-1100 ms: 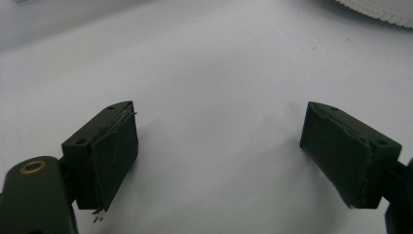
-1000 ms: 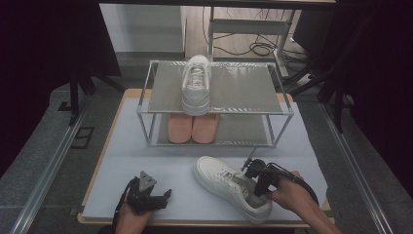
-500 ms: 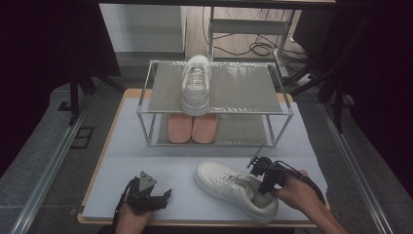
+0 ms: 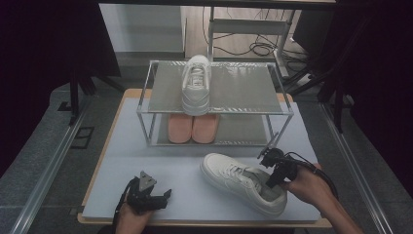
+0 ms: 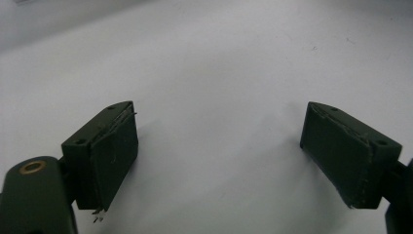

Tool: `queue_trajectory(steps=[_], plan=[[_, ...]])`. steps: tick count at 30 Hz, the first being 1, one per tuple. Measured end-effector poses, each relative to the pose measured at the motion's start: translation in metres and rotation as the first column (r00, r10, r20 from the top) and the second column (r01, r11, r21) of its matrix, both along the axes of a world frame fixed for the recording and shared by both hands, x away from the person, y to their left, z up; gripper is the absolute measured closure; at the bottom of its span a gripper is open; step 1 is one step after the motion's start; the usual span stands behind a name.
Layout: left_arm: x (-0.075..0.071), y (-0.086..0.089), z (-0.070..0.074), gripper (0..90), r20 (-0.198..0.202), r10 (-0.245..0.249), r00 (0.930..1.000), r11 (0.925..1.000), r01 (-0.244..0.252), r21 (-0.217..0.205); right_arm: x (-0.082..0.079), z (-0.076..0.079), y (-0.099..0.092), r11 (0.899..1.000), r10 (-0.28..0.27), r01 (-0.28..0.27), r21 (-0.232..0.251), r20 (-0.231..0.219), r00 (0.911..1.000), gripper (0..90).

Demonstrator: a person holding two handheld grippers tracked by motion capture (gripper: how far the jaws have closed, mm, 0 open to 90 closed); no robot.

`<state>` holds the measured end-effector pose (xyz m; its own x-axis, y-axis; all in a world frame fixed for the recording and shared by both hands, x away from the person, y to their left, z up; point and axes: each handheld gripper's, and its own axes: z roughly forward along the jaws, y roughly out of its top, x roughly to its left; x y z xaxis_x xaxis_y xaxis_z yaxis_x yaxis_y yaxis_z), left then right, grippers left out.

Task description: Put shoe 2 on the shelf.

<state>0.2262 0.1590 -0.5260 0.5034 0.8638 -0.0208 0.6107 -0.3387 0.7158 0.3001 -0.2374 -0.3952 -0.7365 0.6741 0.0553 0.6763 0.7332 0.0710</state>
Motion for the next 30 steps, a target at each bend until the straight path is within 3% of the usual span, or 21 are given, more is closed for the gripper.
queue_trajectory(steps=[16, 30], plan=[[0.000, 0.000, 0.000, 13.8, 0.000, -0.002, 1.0000, 1.0000, 0.002, 0.001, 0.010, 0.058, -0.014, 0.997, -0.070, 0.069, 0.034, 0.029, 0.9971, 82.6], [0.000, 0.001, 0.000, 13.7, -0.001, -0.005, 1.0000, 1.0000, 0.005, 0.004, 0.018, 0.108, -0.026, 0.984, -0.157, 0.152, 0.098, 0.041, 0.9868, 82.6]])
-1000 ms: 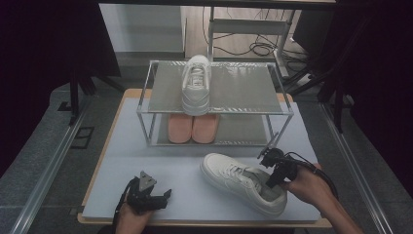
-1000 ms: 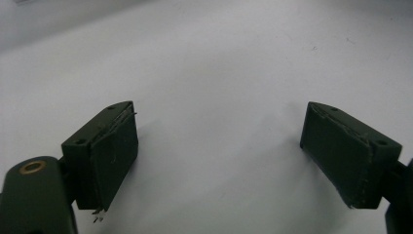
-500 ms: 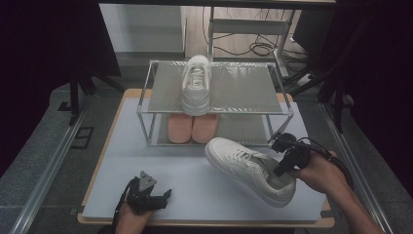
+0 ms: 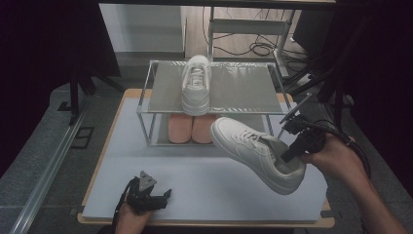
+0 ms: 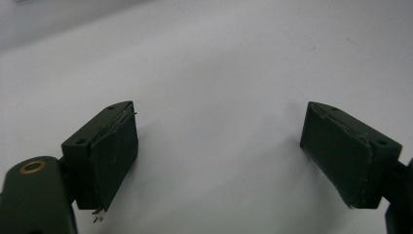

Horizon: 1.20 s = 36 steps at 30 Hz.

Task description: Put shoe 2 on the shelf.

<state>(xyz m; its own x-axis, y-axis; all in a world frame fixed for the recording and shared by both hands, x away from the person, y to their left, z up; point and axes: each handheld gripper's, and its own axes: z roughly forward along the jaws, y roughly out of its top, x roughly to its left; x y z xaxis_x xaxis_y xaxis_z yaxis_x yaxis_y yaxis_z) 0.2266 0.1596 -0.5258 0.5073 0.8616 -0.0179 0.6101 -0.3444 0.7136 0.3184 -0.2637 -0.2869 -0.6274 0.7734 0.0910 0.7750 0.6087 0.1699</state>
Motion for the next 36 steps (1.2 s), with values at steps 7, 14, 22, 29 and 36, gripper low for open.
queue_trajectory(steps=[7, 14, 22, 29, 36], plan=[[0.000, 0.000, 0.000, 13.7, 0.000, -0.001, 1.0000, 1.0000, 0.001, -0.001, 0.005, 0.020, -0.007, 0.999, -0.043, 0.043, 0.012, 0.005, 0.9990, 82.6], [0.000, 0.000, 0.000, 13.7, 0.001, 0.001, 1.0000, 1.0000, -0.001, -0.004, 0.013, 0.038, -0.019, 0.994, -0.108, 0.108, 0.029, 0.009, 0.9941, 82.6], [0.000, 0.000, 0.000, 13.7, 0.000, 0.001, 1.0000, 1.0000, -0.001, -0.003, 0.034, 0.049, -0.021, 0.983, -0.180, 0.179, 0.036, 0.010, 0.9837, 82.6], [0.000, 0.000, 0.000, 13.8, 0.000, -0.002, 1.0000, 1.0000, 0.002, -0.002, 0.057, 0.050, -0.012, 0.972, -0.233, 0.232, 0.021, 0.016, 0.9725, 82.5], [0.000, 0.000, 0.000, 13.8, 0.000, -0.001, 1.0000, 1.0000, 0.001, -0.003, 0.082, 0.048, 0.002, 0.959, -0.282, 0.282, 0.027, 0.005, 0.9593, 82.4]])
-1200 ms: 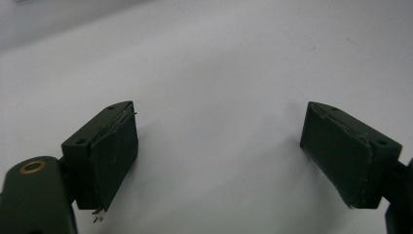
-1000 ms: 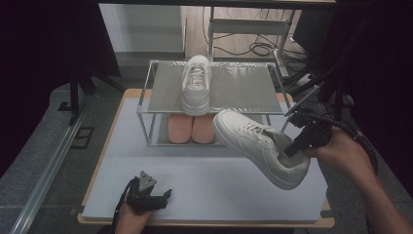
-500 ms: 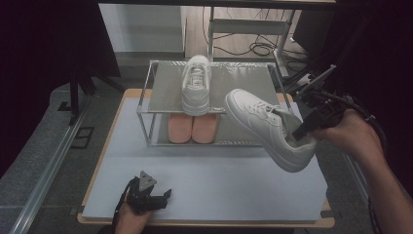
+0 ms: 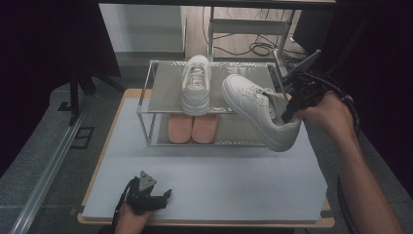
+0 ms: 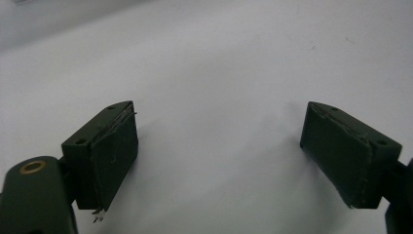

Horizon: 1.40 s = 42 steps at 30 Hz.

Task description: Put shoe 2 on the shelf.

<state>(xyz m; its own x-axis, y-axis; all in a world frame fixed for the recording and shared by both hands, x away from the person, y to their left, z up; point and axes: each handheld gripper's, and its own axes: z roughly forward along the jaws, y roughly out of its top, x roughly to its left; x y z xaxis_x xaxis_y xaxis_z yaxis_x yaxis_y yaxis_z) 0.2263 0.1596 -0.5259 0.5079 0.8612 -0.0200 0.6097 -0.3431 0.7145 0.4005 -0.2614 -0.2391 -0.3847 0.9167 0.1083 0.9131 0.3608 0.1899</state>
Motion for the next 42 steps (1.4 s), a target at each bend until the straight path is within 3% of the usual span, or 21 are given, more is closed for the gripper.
queue_trajectory(steps=[14, 20, 26, 31, 36, 40, 42], plan=[[0.000, 0.000, 0.000, 13.8, 0.000, -0.001, 1.0000, 1.0000, 0.001, 0.000, 0.036, -0.010, 0.032, 0.995, -0.098, 0.097, -0.022, -0.017, 0.9951, 81.9], [0.000, 0.000, 0.000, 13.9, 0.001, 0.000, 1.0000, 1.0000, 0.000, 0.000, 0.048, -0.013, 0.047, 0.993, -0.121, 0.120, -0.008, -0.026, 0.9924, 81.7], [0.000, 0.000, 0.000, 13.9, 0.001, -0.001, 1.0000, 1.0000, 0.001, 0.000, 0.054, -0.011, 0.053, 0.985, -0.170, 0.169, -0.024, -0.036, 0.9849, 81.2], [0.000, 0.000, 0.000, 13.9, 0.001, -0.001, 1.0000, 1.0000, 0.001, 0.000, 0.054, -0.010, 0.058, 0.986, -0.162, 0.160, -0.049, -0.045, 0.9858, 79.2], [0.000, 0.000, 0.000, 13.8, 0.000, 0.000, 1.0000, 1.0000, 0.000, 0.000, 0.055, -0.008, 0.058, 0.988, -0.154, 0.153, -0.024, -0.043, 0.9872, 74.5], [0.000, 0.000, 0.000, 13.8, 0.001, 0.000, 1.0000, 1.0000, 0.000, 0.000, 0.055, -0.005, 0.053, 0.989, -0.137, 0.138, 0.043, -0.020, 0.9903, 66.6], [0.000, 0.000, 0.000, 13.8, -0.001, 0.001, 1.0000, 1.0000, -0.001, -0.002, 0.054, -0.004, 0.052, 0.991, -0.123, 0.124, 0.053, -0.014, 0.9923, 64.2]])
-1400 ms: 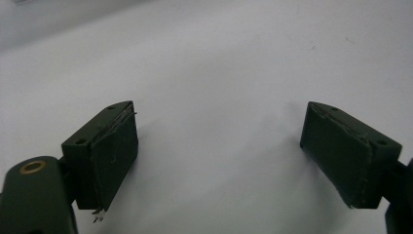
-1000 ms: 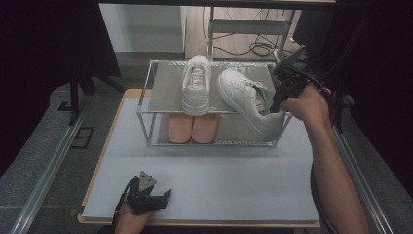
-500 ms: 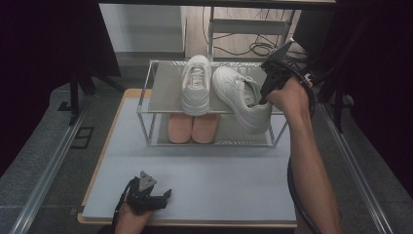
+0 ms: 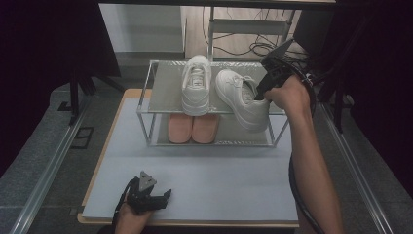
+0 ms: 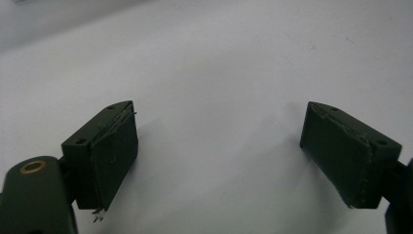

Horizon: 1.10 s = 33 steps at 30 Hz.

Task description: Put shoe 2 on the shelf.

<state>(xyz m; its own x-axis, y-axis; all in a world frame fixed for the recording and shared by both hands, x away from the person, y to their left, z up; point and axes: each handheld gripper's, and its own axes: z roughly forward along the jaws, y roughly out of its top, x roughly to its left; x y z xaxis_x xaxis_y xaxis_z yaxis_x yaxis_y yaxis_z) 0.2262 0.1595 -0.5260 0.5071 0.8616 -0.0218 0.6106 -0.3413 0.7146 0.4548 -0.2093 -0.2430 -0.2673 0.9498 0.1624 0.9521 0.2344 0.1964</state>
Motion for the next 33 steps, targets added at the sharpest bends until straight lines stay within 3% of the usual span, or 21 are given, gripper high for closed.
queue_trajectory(steps=[6, 9, 17, 28, 33], plan=[[0.000, 0.000, 0.000, 13.8, 0.001, 0.000, 1.0000, 1.0000, 0.000, 0.002, -0.001, 0.003, 0.002, 0.999, 0.050, -0.050, 0.010, 0.032, 0.9982, 55.3], [0.000, 0.000, 0.000, 13.9, 0.002, 0.000, 1.0000, 1.0000, 0.000, 0.002, -0.003, 0.008, 0.001, 0.998, 0.068, -0.069, 0.012, 0.058, 0.9960, 55.0], [0.000, 0.000, 0.000, 13.9, 0.002, 0.000, 1.0000, 1.0000, 0.000, 0.002, -0.014, 0.027, -0.008, 0.990, 0.087, -0.101, 0.100, 0.136, 0.9868, 54.7], [0.000, 0.000, 0.000, 13.9, 0.002, 0.000, 1.0000, 1.0000, 0.000, 0.002, -0.026, 0.037, -0.034, 0.973, 0.077, -0.126, 0.191, 0.245, 0.9665, 54.0], [0.000, 0.000, 0.000, 13.9, 0.003, 0.001, 1.0000, 1.0000, -0.001, 0.002, -0.036, 0.042, -0.047, 0.972, 0.073, -0.136, 0.193, 0.306, 0.9493, 54.1]])
